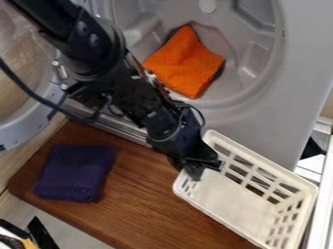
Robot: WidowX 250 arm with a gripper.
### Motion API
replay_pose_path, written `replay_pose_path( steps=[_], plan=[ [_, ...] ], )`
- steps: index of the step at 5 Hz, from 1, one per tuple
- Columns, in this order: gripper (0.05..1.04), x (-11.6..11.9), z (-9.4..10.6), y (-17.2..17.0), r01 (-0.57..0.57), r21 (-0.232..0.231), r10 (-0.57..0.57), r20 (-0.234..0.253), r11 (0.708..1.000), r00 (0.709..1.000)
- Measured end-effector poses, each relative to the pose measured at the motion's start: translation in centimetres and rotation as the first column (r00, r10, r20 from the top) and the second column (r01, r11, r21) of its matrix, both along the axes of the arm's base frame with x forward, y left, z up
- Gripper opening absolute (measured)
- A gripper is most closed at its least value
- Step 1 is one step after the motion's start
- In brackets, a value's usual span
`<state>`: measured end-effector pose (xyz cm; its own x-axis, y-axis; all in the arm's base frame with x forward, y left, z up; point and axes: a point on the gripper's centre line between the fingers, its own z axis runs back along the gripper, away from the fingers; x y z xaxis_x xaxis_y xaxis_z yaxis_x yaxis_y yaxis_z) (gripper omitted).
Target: Moved the basket further right
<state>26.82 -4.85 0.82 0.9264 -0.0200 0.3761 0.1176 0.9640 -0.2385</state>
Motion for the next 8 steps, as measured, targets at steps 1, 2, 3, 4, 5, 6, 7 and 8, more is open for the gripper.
replay_pose_path(
  steps=[1, 2, 3, 4, 5, 6, 7, 8],
  plan=[
    [0.102, 0.0, -0.2, -1.2, 0.038, -0.004, -0.038, 0.012, 0.999, 0.999],
    [0.102, -0.3, -0.6, -1.8, 0.06, 0.0, -0.06, -0.001, 0.998, 0.998],
    [0.102, -0.6, -0.9, -1.6, 0.053, 0.015, -0.053, -0.017, 0.998, 0.998],
    [0.102, -0.6, -2.3, -1.7, 0.052, 0.011, -0.051, -0.057, 0.999, 0.997],
    [0.122, -0.2, -3.0, -1.6, 0.062, 0.013, -0.061, -0.066, 0.998, 0.996],
    [0.318, -0.1, -3.0, -1.3, 0.03, 0.022, -0.028, -0.088, 0.999, 0.996],
    [0.622, -0.3, -3.1, -1.5, 0.032, 0.043, -0.027, -0.105, 0.999, 0.994],
    [0.924, -0.3, -3.1, -1.5, 0.035, 0.048, -0.03, -0.107, 0.998, 0.994]
  ],
)
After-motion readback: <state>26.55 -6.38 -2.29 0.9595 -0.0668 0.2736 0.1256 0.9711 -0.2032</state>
